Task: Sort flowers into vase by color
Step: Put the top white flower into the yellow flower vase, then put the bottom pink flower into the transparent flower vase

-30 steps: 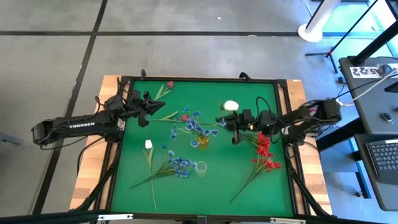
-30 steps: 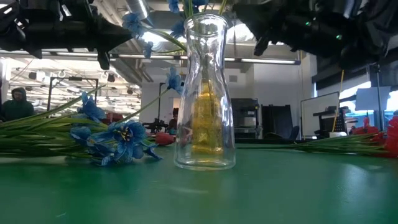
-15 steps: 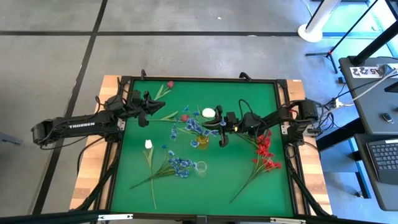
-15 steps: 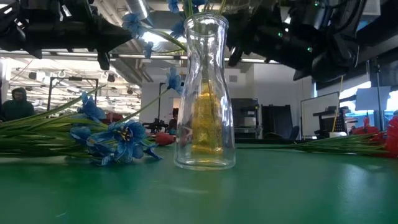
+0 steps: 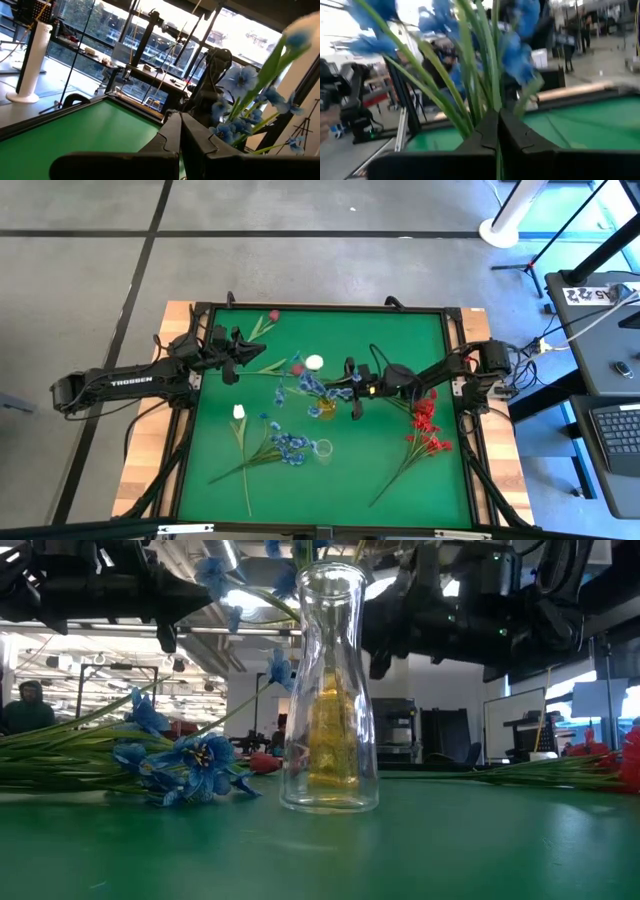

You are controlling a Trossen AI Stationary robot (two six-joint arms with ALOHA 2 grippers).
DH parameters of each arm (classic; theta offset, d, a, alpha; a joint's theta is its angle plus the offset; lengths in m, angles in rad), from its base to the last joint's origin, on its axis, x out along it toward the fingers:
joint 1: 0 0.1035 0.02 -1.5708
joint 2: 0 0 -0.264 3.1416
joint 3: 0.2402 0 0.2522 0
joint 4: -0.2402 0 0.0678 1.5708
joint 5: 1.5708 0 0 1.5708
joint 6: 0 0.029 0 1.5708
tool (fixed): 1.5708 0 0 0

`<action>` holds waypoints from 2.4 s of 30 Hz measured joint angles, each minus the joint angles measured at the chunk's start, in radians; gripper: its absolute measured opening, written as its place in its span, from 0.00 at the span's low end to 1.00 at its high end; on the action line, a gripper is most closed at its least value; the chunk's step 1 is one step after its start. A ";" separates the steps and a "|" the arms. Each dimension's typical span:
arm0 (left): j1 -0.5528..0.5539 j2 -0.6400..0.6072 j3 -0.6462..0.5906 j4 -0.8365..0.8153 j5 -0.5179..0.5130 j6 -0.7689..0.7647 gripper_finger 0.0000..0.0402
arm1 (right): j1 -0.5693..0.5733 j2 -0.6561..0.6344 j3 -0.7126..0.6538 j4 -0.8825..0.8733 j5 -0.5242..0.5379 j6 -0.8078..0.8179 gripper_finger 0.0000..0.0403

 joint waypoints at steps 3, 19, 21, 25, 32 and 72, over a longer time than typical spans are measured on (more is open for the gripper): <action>0.000 0.000 0.000 0.000 0.000 0.000 0.00 | 0.000 0.000 0.000 -0.030 0.000 0.006 0.06; 0.000 0.000 0.000 -0.002 0.001 0.007 0.00 | -0.003 -0.105 0.000 -0.316 -0.104 0.052 0.51; 0.000 0.000 0.000 -0.002 0.001 0.007 0.00 | -0.003 -0.132 0.000 -0.353 -0.096 0.033 0.54; 0.000 0.000 0.000 -0.002 0.001 0.007 0.00 | -0.003 -0.191 0.000 -0.440 -0.065 -0.002 0.57; 0.000 0.000 0.000 -0.002 0.001 0.006 0.00 | -0.003 -0.318 0.000 -0.644 -0.003 -0.057 0.57; -0.013 0.477 0.608 -1.271 -0.178 0.221 0.30 | -0.001 -0.833 0.000 -1.391 0.422 -0.157 0.57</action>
